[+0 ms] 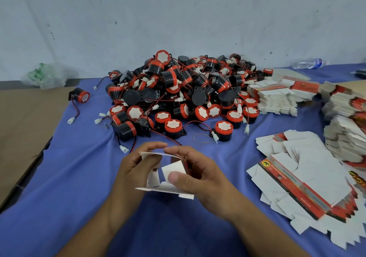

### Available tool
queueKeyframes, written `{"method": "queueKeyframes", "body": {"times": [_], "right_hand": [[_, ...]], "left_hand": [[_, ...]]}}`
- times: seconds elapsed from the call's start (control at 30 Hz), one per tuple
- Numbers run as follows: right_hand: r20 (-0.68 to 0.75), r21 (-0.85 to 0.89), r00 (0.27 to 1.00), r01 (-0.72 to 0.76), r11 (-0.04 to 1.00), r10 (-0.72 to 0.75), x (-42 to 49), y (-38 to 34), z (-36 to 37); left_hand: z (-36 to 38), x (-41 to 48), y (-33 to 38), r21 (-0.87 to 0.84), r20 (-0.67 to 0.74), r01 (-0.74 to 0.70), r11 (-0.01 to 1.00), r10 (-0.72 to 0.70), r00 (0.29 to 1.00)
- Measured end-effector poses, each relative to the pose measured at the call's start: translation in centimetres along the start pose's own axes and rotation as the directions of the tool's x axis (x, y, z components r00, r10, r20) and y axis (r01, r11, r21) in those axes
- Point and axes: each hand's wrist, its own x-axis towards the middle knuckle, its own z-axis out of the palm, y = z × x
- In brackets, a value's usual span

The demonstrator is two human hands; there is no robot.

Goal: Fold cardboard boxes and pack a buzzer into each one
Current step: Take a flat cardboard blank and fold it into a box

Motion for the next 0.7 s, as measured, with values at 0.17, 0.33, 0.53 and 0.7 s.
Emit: {"method": "queueKeyframes", "body": {"times": [0.17,0.33,0.53,0.7], "right_hand": [[-0.311,0.292,0.931,-0.096,0.952,0.189,0.9,0.4,-0.4],[-0.402,0.246,0.886,-0.138,0.959,0.230,0.8,0.6,-0.2],[-0.341,-0.026,0.940,-0.032,0.999,0.021,0.1,0.3,1.6],[-0.275,-0.074,0.961,-0.052,0.996,0.030,0.2,0.1,2.0]], "left_hand": [[1.0,-0.6,-0.1,-0.168,0.183,-0.078,0.983,0.109,0.977],[2.1,-1.3,-0.3,0.053,0.207,-0.280,0.959,0.263,0.942],[1.1,-0.4,0.0,-0.096,-0.004,-0.124,0.988,0.124,0.992],[0.6,-0.1,-0.3,-0.107,-0.006,-0.022,0.994,0.021,1.000]]}}
